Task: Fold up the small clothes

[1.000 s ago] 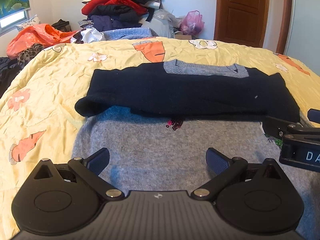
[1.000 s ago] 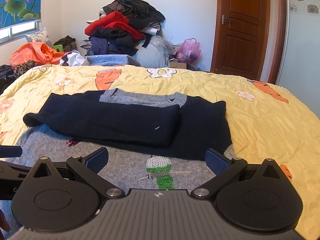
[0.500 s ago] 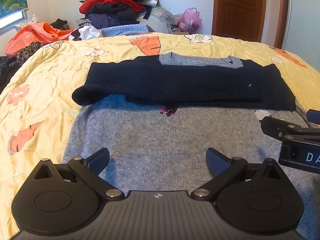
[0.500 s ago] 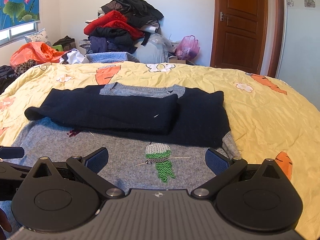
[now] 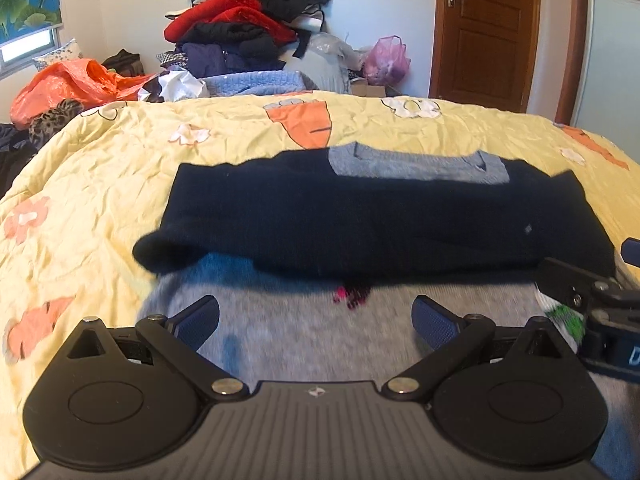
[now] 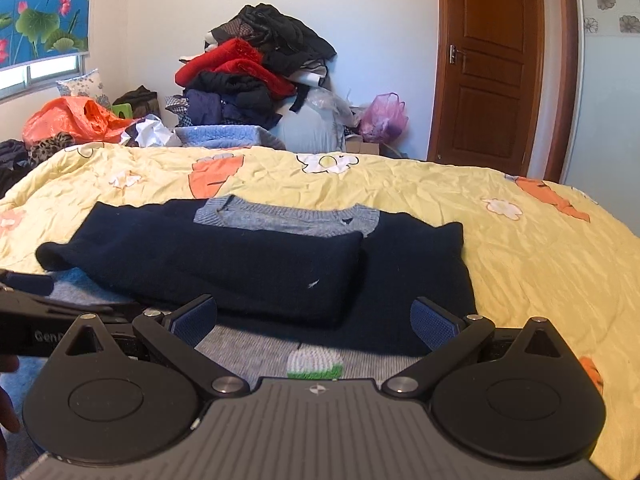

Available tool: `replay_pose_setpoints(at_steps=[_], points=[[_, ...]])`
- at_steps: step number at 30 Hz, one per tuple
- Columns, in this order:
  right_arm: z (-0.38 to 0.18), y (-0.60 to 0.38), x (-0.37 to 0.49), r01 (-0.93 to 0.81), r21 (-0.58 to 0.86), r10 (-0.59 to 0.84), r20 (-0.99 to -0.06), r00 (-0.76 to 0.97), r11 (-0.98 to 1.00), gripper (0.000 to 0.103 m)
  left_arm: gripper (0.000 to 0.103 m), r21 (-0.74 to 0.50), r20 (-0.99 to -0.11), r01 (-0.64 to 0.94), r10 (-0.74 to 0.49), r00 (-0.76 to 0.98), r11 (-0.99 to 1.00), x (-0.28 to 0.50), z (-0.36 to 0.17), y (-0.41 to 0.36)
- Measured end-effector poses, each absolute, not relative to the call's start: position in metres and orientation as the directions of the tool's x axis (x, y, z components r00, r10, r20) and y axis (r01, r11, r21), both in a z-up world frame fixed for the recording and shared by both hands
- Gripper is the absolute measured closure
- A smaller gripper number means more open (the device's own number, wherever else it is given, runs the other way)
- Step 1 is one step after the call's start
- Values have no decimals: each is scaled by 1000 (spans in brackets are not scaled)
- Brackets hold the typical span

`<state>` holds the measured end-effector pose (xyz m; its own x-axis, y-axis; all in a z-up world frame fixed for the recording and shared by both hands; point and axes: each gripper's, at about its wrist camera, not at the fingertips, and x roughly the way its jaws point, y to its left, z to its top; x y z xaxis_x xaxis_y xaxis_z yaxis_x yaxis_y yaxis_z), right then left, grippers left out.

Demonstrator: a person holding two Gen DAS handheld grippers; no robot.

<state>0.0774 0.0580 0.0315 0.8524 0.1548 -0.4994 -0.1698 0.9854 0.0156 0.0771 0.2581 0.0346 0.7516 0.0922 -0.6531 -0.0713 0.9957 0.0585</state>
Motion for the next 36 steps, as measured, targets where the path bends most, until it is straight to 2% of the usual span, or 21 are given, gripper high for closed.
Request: replay_pose_setpoints(at_steps=[16, 23, 30, 36], points=[[24, 63, 110, -166, 19, 152, -507, 848, 986, 0, 0, 61, -666, -73, 95, 740, 995, 116, 25, 262], [22, 63, 103, -158, 21, 145, -525, 838, 987, 0, 0, 67, -672, -71, 98, 734, 995, 110, 25, 262], [20, 55, 56, -170, 15, 150, -558, 816, 985, 0, 0, 82, -691, -56, 97, 716, 995, 62, 25, 267], [23, 45, -2, -184, 9, 156, -567, 809, 983, 0, 0, 66, -695, -47, 80, 715, 997, -18, 29, 279]])
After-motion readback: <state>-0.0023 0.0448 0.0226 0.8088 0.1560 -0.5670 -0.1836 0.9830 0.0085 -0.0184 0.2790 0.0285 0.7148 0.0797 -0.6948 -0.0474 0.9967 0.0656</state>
